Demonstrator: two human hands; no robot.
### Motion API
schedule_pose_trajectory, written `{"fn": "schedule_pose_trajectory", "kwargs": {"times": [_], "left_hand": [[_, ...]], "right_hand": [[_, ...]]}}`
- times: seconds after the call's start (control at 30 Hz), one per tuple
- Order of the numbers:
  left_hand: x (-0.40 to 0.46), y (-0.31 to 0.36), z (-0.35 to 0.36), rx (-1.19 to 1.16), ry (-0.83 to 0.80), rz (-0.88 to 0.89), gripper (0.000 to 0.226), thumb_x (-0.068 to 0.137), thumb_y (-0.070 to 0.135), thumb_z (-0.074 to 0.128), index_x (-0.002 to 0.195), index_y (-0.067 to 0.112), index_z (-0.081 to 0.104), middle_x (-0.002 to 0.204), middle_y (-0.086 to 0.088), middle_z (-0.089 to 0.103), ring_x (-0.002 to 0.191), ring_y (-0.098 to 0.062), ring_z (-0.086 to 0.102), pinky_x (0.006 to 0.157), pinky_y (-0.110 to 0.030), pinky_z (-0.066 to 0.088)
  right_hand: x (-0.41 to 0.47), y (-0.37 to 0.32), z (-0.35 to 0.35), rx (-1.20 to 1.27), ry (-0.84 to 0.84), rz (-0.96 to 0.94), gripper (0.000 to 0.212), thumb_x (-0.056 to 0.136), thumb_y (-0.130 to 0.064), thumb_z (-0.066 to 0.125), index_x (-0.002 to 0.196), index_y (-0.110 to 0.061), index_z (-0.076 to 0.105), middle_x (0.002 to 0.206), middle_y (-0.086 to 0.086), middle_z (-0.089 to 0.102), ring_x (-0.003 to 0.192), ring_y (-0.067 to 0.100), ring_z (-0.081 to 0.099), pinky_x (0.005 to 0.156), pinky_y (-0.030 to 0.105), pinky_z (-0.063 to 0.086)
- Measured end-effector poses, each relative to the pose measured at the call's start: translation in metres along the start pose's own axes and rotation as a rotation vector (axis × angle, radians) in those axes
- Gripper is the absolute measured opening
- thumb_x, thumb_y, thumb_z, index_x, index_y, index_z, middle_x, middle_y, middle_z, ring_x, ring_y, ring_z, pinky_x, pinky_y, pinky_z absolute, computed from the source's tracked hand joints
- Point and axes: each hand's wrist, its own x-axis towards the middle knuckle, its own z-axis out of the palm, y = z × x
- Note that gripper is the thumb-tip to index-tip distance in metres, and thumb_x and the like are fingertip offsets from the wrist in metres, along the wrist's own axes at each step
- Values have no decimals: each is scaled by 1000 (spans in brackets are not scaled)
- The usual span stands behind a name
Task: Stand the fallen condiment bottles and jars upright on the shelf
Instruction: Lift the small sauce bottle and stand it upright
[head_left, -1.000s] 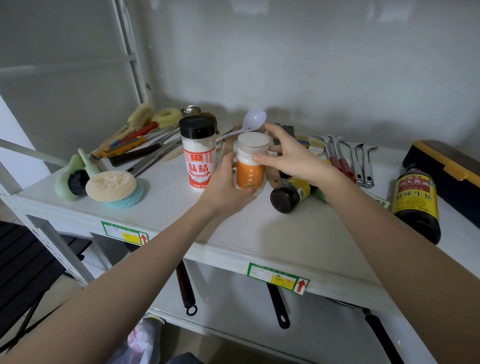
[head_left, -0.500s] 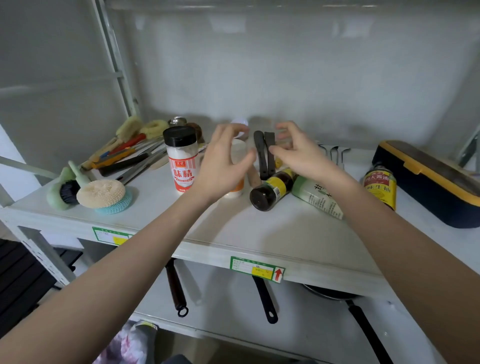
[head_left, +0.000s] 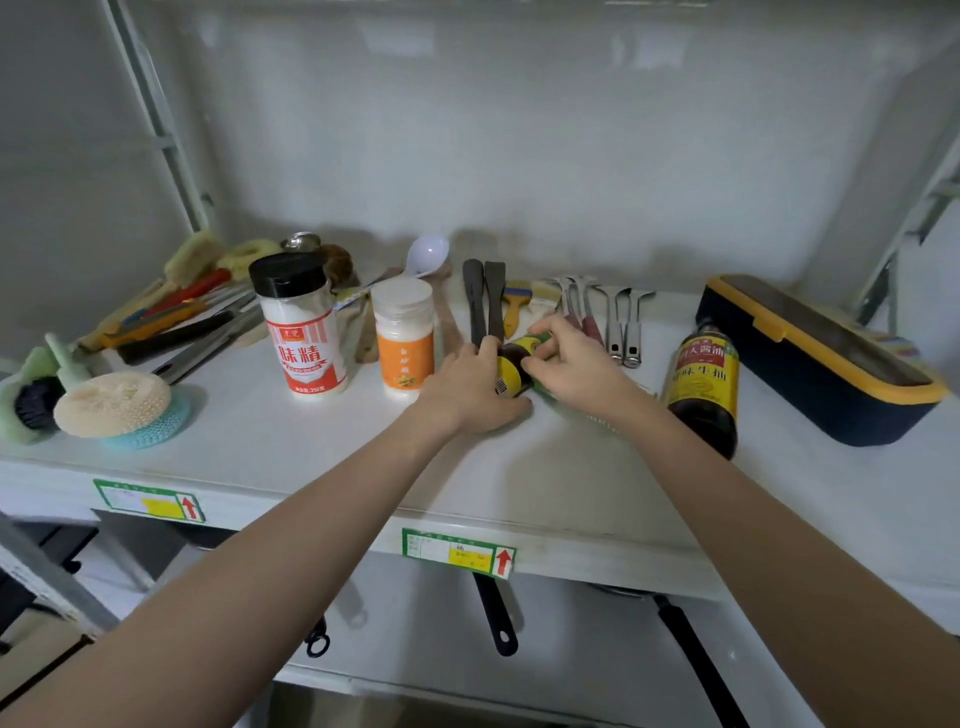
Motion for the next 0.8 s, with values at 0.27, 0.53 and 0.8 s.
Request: {"fn": "schedule_pose_trajectory", "kwargs": {"times": [0.27,0.53,0.8], "left_hand": [[8,0,14,161,179,-18,66,79,50,60,132,19,35,122,-10,58,111,-34,56,75,-37,42],[4,-13,18,-60,330,64,62,84,45,56,135,17,35,118,-16,62,102,-38,60,78,-41,47],[-20,-18,7,-699,242,114,45,88,35,60,124,21,38,99,5,59,82,-13,60,77,-31,49]], "right_hand": [[5,1,10,-21,3,-34,29,88,-13,52,117,-9,46,98,15,64,83,25,62,74,34,47],[5,-2,10,26,28,-12,23,88,-16,53,109,-9,46,95,18,64,90,30,64,84,42,49],[9,-16,7,475,76,121,47,89,-31,56,127,-15,35,100,10,67,92,29,67,84,47,54]]}}
